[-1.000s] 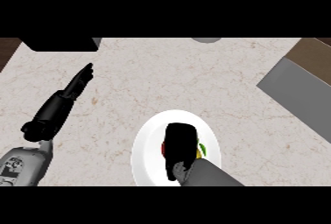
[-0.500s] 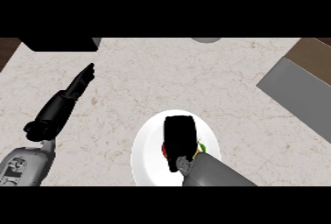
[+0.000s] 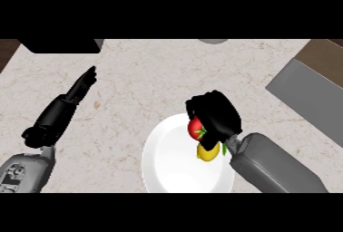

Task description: Pick the tomato from the plate and place it in the cardboard box

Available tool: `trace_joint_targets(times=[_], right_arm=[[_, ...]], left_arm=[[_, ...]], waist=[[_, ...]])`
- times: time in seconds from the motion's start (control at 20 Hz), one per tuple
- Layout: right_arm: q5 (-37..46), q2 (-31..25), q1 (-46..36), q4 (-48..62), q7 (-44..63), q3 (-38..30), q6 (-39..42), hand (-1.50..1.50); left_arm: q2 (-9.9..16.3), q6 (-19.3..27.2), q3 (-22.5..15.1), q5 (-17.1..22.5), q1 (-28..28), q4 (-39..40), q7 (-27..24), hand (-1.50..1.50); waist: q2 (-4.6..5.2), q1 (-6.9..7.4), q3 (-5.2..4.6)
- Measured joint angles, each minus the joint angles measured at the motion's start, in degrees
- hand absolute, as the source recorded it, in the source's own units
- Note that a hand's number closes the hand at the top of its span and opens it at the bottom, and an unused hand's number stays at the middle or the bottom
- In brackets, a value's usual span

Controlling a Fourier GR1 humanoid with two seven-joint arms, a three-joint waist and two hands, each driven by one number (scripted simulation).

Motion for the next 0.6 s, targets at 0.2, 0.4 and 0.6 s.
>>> trace_joint_targets(times=[0.2, 0.4, 0.6], right_arm=[[0.87, -3.68, -1.44, -5.81, -2.62, -3.76, 1.15, 1.5], [0.57, -5.56, -0.98, -11.86, -0.54, -9.73, 1.37, 1.5], [-0.83, -5.79, -0.59, -15.61, 5.57, -17.69, 0.16, 1.5]], left_arm=[[-0.17, -0.29, 0.66, -0.31, 0.14, 0.33, -0.03, 0.0], [-0.29, -0.73, 1.3, -0.59, -0.41, 1.01, -0.2, 0.0], [-0.68, -0.48, 1.35, -0.86, 0.96, 0.3, -0.65, 0.0]], waist=[[-0.14, -0.26, -0.03], [-0.22, -0.59, -0.04], [-0.37, -0.8, -0.05]])
